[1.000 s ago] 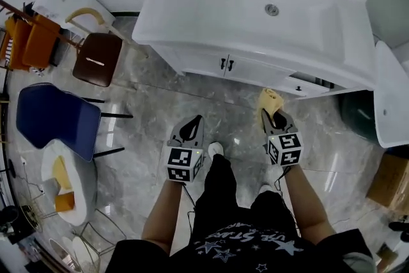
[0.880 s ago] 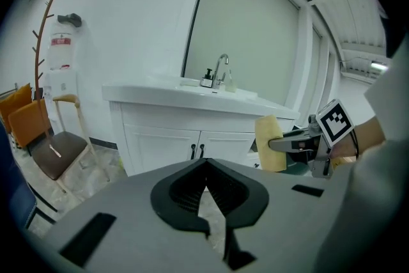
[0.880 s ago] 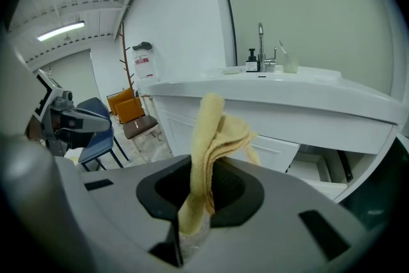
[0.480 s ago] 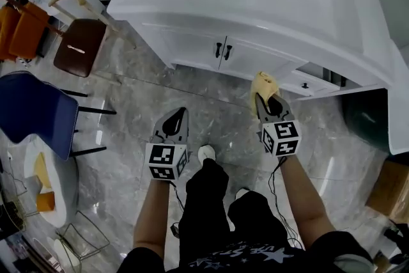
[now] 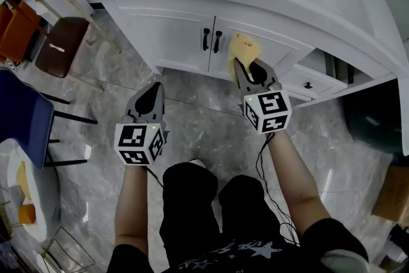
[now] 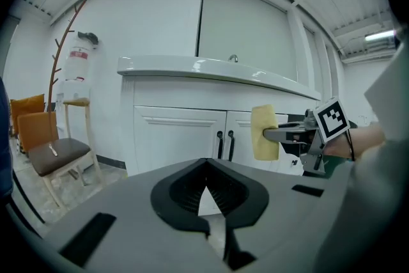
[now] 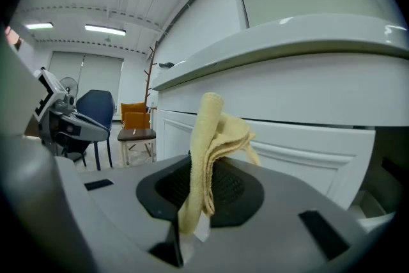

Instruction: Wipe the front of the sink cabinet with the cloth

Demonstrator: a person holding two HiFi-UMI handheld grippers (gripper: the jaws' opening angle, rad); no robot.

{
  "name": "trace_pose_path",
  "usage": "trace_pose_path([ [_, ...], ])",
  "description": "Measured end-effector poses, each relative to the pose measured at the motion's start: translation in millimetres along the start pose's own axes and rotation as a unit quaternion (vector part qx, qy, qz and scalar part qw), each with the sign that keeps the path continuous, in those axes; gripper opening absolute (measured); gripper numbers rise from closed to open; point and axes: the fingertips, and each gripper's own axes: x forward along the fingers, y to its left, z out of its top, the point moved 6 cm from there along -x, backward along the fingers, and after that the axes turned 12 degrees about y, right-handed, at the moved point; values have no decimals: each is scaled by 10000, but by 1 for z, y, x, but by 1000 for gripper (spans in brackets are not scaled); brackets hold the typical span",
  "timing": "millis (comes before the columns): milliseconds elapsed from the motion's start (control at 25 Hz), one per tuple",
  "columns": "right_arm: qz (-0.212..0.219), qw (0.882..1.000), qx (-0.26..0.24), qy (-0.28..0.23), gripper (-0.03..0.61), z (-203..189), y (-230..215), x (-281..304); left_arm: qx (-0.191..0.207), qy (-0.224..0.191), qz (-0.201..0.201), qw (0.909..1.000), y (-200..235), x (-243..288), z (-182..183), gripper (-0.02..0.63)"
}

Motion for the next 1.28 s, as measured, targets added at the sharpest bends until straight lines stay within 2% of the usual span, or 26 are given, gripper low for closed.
trace_pose_path([
  [120, 38, 9992, -110, -382, 63, -2, -2, 25, 142, -183, 76, 9997, 11, 21, -11, 17],
  [320, -103, 9959, -397, -811, 63, -4, -3, 40, -96, -593, 121, 9981, 23, 33, -27, 17],
  [600, -320, 9954, -567, -700, 63, -12, -15, 55, -64, -735, 87, 9972, 12, 39, -42, 17],
  [880, -749, 9935, -272, -817, 63, -25, -61, 23, 211, -782, -94, 9967, -19, 44, -36, 17],
  [1280, -1306, 9863, 288, -969, 63, -63, -130, -42, 571, -713, -531, 9944, -95, 78, -25, 17],
])
